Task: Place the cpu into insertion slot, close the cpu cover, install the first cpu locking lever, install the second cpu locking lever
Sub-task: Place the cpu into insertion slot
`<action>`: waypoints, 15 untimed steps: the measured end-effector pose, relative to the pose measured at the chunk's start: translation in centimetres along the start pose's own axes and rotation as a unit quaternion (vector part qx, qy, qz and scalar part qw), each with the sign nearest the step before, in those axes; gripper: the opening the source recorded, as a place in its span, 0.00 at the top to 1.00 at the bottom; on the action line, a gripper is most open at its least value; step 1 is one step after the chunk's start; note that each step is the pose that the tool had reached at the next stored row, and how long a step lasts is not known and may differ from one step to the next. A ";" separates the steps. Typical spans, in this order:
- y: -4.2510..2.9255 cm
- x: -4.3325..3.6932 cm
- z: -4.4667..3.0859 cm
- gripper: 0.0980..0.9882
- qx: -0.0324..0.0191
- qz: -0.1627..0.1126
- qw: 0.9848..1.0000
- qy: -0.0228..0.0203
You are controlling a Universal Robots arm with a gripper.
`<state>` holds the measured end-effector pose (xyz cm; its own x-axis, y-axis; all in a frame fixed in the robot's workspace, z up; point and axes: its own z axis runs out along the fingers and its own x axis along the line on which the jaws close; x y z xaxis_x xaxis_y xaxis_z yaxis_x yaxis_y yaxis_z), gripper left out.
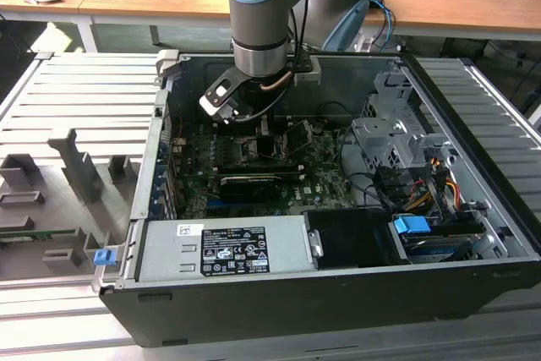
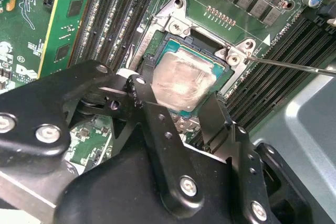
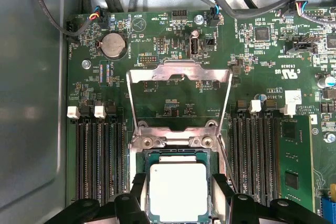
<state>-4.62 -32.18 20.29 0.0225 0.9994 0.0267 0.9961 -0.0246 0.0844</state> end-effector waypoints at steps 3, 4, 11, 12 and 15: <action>0.01 0.01 -0.07 0.43 0.000 0.000 1.000 0.000; 0.03 0.01 -0.28 0.43 0.000 0.000 1.000 0.000; 0.09 0.03 -1.08 0.80 0.000 0.000 1.000 0.000; 0.10 0.03 -1.12 0.86 0.000 0.000 1.000 0.000; 0.11 0.03 -1.22 0.99 0.000 0.000 1.000 0.000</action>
<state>-4.62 -32.18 21.52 0.0225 0.9994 0.0263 0.9961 -0.0246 0.0843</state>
